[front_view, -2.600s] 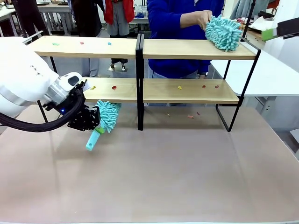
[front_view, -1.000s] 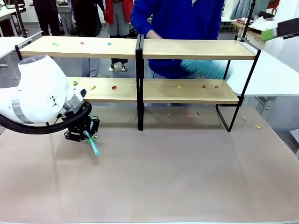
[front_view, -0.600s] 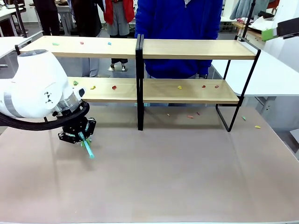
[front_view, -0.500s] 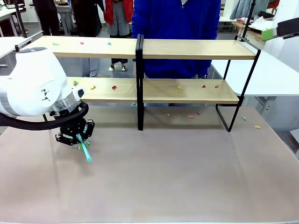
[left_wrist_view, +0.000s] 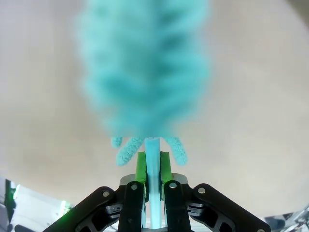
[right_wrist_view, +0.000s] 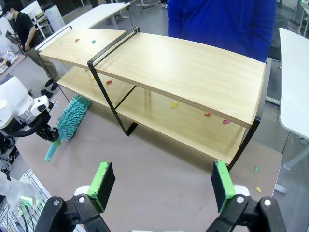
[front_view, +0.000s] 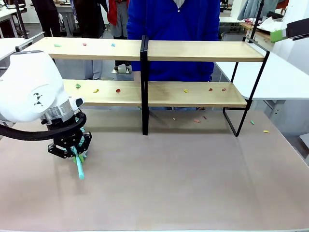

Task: Clean the shelves.
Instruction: Clean a randomly selected level of the Shelf with the Duster.

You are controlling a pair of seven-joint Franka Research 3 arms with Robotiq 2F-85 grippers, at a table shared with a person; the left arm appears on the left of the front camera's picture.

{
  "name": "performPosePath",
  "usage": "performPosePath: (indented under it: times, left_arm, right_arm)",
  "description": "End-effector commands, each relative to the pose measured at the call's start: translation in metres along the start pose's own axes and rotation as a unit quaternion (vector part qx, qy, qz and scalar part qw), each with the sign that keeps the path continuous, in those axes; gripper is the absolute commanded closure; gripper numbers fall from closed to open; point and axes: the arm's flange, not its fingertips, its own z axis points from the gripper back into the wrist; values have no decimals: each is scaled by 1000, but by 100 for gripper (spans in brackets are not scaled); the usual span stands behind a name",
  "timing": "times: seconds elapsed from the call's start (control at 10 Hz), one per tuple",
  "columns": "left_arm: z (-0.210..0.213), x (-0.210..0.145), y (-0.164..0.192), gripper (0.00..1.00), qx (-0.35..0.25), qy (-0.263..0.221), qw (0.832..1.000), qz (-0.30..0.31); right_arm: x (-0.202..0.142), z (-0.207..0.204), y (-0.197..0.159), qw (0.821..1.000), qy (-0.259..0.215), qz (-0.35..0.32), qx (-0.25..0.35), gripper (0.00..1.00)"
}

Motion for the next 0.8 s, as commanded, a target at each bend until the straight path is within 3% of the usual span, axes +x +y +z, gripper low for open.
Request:
performPosePath:
  times: [0.0, 0.7]
  left_arm:
    - [5, -18, 26, 100, -1, 11, 1000, -16]
    - [-17, -82, 98, 100, 0, 48, 998, -29]
  right_arm:
    - [0, 1, -1, 1000, -1, -2, 2, 0]
    - [0, 1, -1, 1000, -1, -2, 2, 0]
